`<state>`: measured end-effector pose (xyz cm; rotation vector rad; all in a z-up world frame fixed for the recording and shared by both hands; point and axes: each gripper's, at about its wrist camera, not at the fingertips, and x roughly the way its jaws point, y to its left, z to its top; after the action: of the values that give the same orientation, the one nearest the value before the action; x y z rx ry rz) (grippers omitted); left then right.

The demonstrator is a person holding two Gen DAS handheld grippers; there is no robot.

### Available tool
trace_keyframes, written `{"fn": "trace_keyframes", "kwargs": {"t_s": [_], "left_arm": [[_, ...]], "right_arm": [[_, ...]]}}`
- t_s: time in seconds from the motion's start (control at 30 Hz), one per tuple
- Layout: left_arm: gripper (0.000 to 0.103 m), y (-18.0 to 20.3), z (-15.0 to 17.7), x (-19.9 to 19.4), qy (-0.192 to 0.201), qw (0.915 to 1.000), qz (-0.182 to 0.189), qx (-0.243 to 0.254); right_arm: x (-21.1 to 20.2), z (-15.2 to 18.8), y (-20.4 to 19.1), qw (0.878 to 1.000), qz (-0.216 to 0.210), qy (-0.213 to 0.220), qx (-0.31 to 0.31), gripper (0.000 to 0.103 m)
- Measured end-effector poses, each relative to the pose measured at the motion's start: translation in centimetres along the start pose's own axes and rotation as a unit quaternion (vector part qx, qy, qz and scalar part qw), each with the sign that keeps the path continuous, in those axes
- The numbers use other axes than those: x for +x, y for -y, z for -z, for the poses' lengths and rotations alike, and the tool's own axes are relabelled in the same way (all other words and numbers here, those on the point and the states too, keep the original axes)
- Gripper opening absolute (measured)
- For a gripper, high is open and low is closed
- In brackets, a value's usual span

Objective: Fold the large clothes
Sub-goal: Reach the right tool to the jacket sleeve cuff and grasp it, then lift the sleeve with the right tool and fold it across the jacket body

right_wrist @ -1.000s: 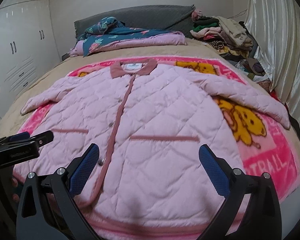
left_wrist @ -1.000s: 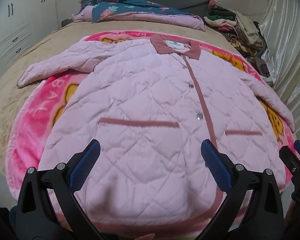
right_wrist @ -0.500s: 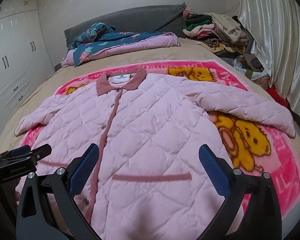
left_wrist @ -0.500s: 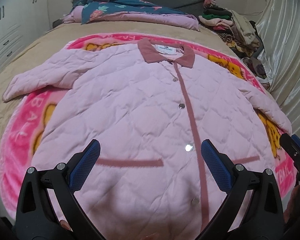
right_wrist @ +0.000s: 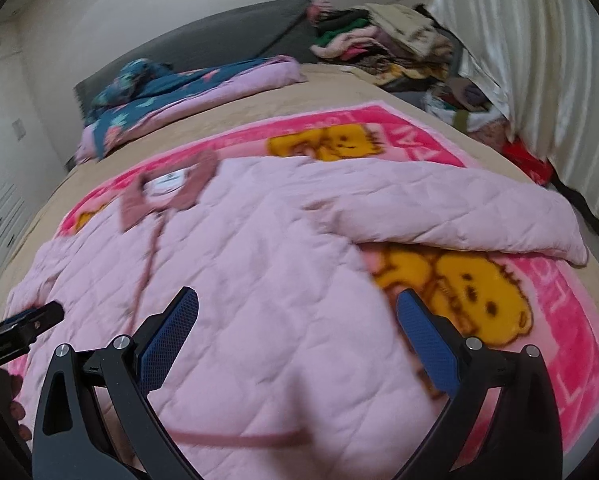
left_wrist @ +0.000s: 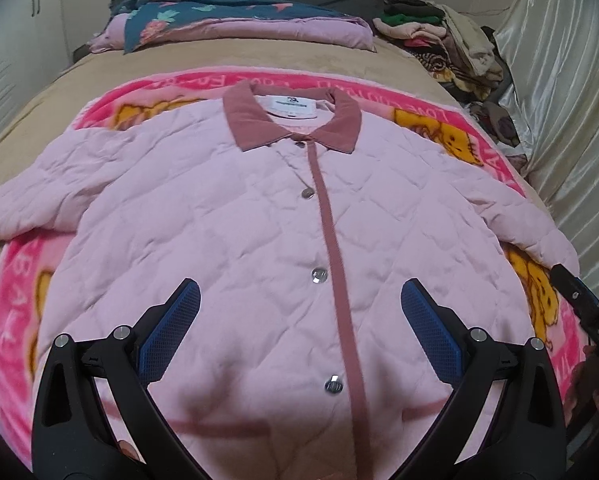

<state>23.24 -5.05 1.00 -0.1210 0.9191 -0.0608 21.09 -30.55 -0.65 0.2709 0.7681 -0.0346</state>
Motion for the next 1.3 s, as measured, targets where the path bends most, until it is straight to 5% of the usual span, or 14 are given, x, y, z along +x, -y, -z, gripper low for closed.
{"fn": "trace_keyframes", "kwargs": {"t_s": [0.6,0.87,1.2,1.27,1.3], "left_arm": [[0.094,2.2,-3.5,6.3,-0.019,0.9997,0.006,0.015],[0.094,3.3,-4.4,8.1,-0.030,0.9991,-0.005,0.028],[0.094,2.2,-4.9,8.9,-0.038,0.9981,-0.038,0.030],[0.094,1.9,-5.0,8.8,-0.039,0.9981,-0.039,0.028],[0.094,1.7,-5.0,8.7,-0.039,0.9980,-0.041,0.028]], "right_arm": [[6.3,-2.3,17.3,0.975,0.108,-0.015,0.192,0.099],[8.4,-2.8,25.9,0.941,0.131,-0.014,0.313,0.099],[9.4,-3.4,31.6,0.905,0.120,0.029,0.408,0.099],[9.3,-3.6,32.3,0.901,0.123,0.042,0.414,0.088],[9.1,-3.8,32.7,0.901,0.132,0.050,0.410,0.068]]}}
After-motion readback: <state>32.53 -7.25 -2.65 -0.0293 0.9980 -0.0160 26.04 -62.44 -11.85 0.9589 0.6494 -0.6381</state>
